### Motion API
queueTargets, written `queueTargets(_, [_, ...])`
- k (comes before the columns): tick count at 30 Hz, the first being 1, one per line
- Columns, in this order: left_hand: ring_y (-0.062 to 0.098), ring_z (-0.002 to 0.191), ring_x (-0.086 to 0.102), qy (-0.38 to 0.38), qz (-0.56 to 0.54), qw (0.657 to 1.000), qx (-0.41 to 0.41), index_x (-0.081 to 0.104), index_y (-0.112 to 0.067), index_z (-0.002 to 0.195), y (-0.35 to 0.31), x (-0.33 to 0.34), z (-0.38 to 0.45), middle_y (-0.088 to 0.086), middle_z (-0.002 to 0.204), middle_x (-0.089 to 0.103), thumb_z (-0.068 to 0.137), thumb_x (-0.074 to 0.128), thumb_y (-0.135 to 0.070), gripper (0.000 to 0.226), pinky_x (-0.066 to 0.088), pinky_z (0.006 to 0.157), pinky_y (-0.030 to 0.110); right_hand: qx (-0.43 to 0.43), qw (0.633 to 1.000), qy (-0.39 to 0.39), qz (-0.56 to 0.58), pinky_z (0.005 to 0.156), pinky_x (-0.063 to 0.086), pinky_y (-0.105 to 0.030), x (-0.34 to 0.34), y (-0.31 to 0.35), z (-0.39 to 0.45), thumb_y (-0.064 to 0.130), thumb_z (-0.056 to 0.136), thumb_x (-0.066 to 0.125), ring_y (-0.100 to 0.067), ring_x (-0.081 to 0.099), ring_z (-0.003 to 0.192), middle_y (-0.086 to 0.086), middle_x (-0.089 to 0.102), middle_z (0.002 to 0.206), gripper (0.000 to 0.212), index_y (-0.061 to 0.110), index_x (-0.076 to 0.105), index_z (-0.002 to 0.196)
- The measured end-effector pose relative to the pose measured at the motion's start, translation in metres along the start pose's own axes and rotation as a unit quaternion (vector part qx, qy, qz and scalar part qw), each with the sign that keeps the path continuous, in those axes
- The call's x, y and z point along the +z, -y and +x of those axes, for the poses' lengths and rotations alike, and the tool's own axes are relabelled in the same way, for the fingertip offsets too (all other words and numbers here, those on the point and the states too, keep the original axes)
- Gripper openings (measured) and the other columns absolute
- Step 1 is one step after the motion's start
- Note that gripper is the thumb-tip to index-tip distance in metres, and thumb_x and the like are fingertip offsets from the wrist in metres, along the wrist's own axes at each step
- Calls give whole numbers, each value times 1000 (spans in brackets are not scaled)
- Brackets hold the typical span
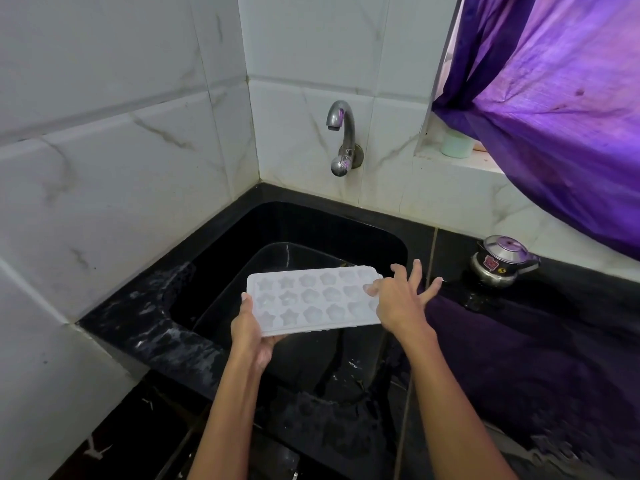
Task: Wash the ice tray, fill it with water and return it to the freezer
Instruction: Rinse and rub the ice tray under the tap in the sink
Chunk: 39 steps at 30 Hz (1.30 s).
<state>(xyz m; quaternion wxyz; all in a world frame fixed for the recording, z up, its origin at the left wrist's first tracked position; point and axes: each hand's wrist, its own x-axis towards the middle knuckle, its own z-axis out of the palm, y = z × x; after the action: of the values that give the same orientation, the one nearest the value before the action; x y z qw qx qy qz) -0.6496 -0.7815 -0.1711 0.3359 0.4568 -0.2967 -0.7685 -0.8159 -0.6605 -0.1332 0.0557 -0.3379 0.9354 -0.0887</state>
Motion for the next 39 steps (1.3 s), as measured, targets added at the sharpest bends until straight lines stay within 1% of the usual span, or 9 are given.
queueTargets(2, [32, 89, 67, 2, 0, 1000, -3, 60, -13, 95, 0, 0, 0, 12, 96, 69, 99, 35, -45, 41, 54, 72, 51, -6, 999, -29, 13, 108, -15, -67, 1, 1, 0, -10, 82, 51, -36, -15, 145, -10, 20, 152, 47, 25, 61, 112])
queueTargets(4, [33, 89, 67, 1, -1, 1000, -5, 60, -12, 95, 0, 1, 1, 12, 96, 69, 99, 35, -45, 41, 55, 71, 50, -26, 998, -44, 22, 107, -17, -65, 3, 2, -1, -17, 77, 46, -36, -15, 145, -9, 22, 149, 57, 27, 57, 111])
queueTargets(10, [32, 85, 68, 1, -1, 1000, -8, 60, -13, 93, 0, 5, 0, 12, 91, 70, 99, 37, -44, 40, 55, 70, 50, -67, 998, 1, -4, 105, -20, -67, 7, 10, -8, -21, 74, 46, -38, -24, 142, -12, 5, 159, 79, 39, 59, 123])
queueTargets(20, [33, 86, 68, 4, 11, 1000, -13, 61, -12, 94, 4, 6, 1, 12, 91, 71, 99, 37, -44, 41, 55, 72, 49, -65, 998, 9, -25, 103, -20, -66, 8, 11, -9, -16, 77, 50, -39, -20, 143, -10, 12, 157, 62, 31, 65, 114])
queueTargets(24, [33, 87, 68, 4, 14, 1000, -15, 61, -12, 95, 6, 5, 2, 12, 92, 71, 99, 37, -45, 41, 55, 71, 49, -54, 998, 12, -17, 105, -20, -67, 3, 6, -7, -8, 87, 48, -39, -19, 143, -10, 17, 154, 53, 32, 65, 116])
queueTargets(27, [34, 89, 68, 6, 10, 1000, -19, 61, -12, 96, 6, 5, 3, 13, 94, 71, 99, 37, -46, 42, 55, 73, 50, -54, 998, 8, -13, 105, -20, -67, 4, 7, -6, -13, 81, 50, -39, -22, 143, -12, 10, 158, 65, 37, 61, 121])
queueTargets(30, [33, 88, 68, 1, 4, 1000, -15, 61, -12, 98, 4, 5, 4, 13, 95, 70, 99, 37, -45, 42, 55, 72, 50, -58, 998, 4, -7, 105, -19, -67, 7, 8, -6, -17, 79, 48, -39, -20, 143, -10, 14, 156, 74, 40, 58, 125])
queueTargets(36, [33, 89, 68, 10, 10, 1000, -20, 61, -12, 101, 6, 8, 4, 13, 96, 70, 99, 36, -45, 42, 55, 71, 49, -50, 999, 8, -12, 103, -21, -65, 2, 10, -5, -13, 81, 49, -40, -19, 143, -11, 14, 156, 54, 28, 67, 111])
queueTargets(39, [34, 90, 67, 13, 9, 1000, -18, 61, -12, 99, 5, 11, 3, 13, 97, 70, 99, 36, -45, 42, 55, 74, 50, -50, 999, 9, -9, 105, -19, -66, 2, 12, -5, -13, 81, 48, -39, -17, 144, -10, 22, 151, 50, 25, 68, 105])
